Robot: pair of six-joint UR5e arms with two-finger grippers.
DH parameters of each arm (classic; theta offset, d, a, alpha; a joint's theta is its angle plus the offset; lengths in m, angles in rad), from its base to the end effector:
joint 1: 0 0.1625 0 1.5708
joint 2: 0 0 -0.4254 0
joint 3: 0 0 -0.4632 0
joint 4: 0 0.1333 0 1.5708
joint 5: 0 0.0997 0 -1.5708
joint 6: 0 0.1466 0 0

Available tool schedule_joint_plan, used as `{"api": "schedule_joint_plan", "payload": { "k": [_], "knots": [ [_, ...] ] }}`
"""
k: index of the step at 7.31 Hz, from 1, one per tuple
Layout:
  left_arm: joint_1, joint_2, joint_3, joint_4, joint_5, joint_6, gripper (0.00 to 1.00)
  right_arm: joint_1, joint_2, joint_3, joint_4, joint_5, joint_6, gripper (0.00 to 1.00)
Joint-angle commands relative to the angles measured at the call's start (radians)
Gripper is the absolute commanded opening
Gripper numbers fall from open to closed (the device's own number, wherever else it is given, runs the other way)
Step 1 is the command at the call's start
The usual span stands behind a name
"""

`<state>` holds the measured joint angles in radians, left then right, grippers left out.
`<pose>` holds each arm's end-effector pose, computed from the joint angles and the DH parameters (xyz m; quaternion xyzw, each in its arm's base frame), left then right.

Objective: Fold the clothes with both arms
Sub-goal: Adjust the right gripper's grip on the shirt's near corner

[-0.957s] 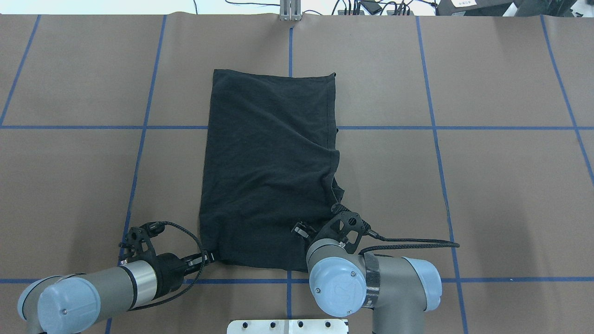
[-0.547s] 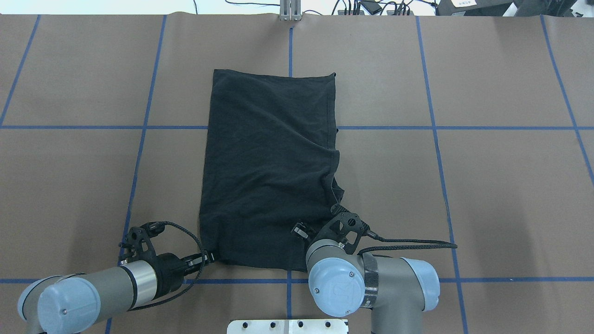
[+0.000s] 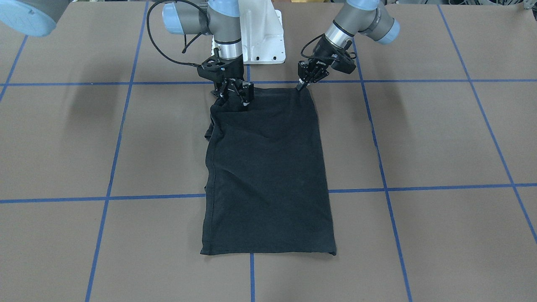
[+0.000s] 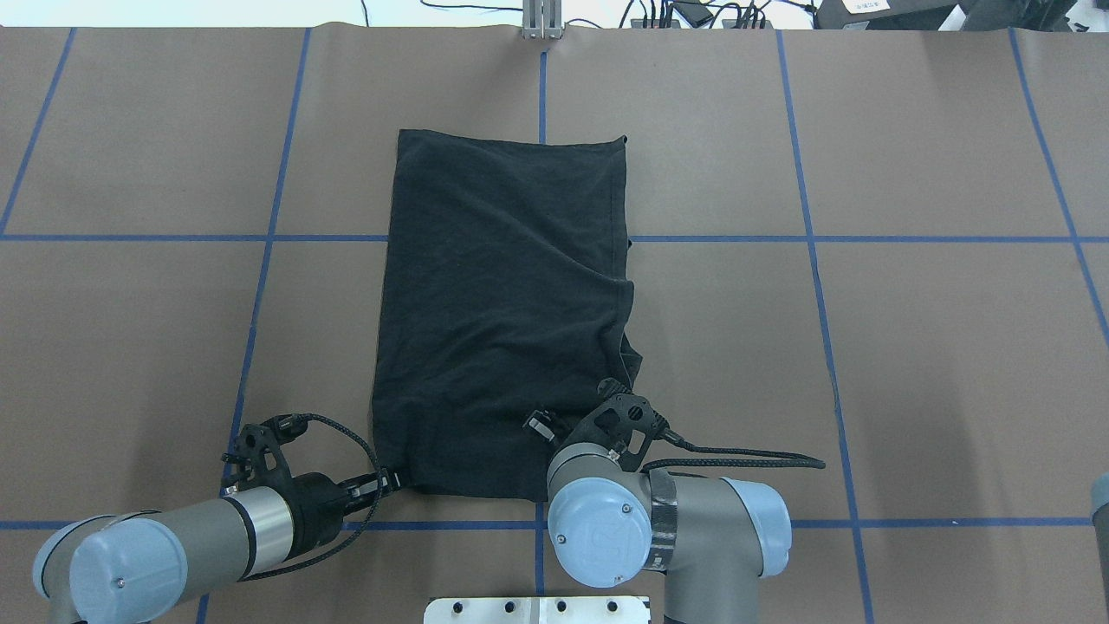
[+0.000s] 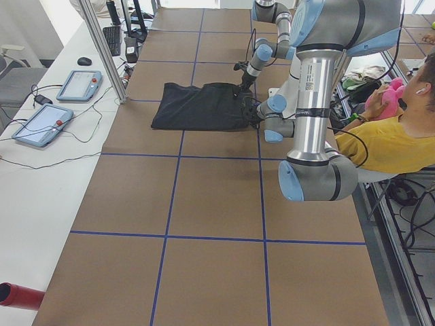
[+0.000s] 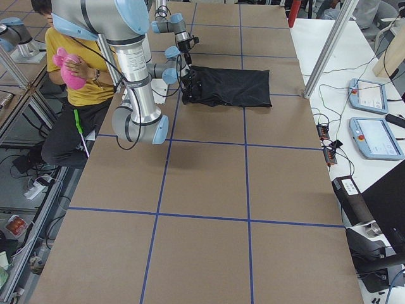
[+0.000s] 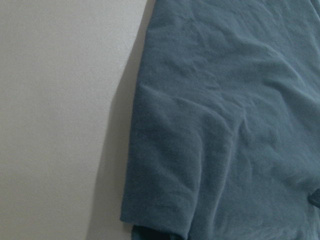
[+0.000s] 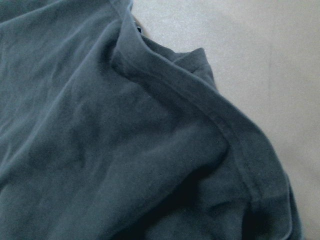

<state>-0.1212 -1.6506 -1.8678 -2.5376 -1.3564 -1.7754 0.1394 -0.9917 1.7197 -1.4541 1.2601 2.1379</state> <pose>0.6022 -0.2390 0.3512 0.0579 0.6218 -0.1919 0.7571 -0.7171 -0.2805 0.2285 0.0520 -0.4257 0.3713 0.8236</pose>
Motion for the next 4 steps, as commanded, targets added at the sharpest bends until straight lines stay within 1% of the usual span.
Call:
{"api": "schedule_joint_plan", "payload": {
  "k": [1,4],
  "knots": [
    [0.0,0.0,-0.001,0.0,-0.001,0.001,0.0,0.012,0.011,-0.002,0.0,0.001,-0.003,0.0],
    [0.0,0.0,0.001,0.0,-0.001,0.001,0.0,0.026,-0.005,0.052,-0.011,0.013,-0.023,0.0]
  ]
}}
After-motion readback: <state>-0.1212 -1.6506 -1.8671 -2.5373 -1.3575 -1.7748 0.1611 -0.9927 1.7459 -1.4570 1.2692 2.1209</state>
